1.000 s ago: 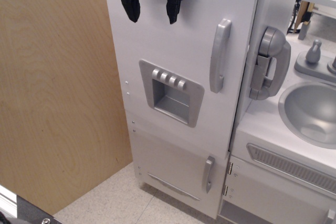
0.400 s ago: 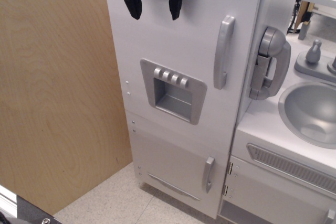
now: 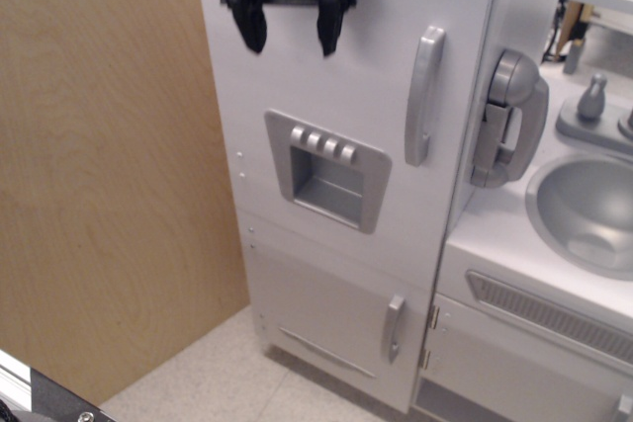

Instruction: Close fridge

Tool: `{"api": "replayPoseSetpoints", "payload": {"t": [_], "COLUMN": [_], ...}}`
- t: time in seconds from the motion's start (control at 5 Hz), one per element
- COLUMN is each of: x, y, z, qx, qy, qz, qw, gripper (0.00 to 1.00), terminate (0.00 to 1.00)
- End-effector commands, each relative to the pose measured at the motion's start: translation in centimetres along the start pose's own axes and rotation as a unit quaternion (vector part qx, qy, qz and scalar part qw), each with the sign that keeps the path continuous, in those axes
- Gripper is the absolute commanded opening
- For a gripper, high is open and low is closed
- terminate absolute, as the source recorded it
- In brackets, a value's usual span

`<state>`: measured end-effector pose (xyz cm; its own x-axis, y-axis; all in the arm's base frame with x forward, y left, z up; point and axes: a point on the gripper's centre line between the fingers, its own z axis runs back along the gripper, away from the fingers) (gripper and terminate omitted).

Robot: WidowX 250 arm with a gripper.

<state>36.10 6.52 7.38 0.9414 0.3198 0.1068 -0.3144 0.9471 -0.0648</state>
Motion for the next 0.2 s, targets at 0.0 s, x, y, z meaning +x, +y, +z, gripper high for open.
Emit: {"api": "replayPoseSetpoints", "payload": {"t": [0.0], "x": [-3.63], "y": [1.53], "z": [3.76], "qx": [0.0], "qy": [-0.026], "qz": [-0.051], "qw": [0.9984], "gripper": [1.0], "terminate": [1.0]}}
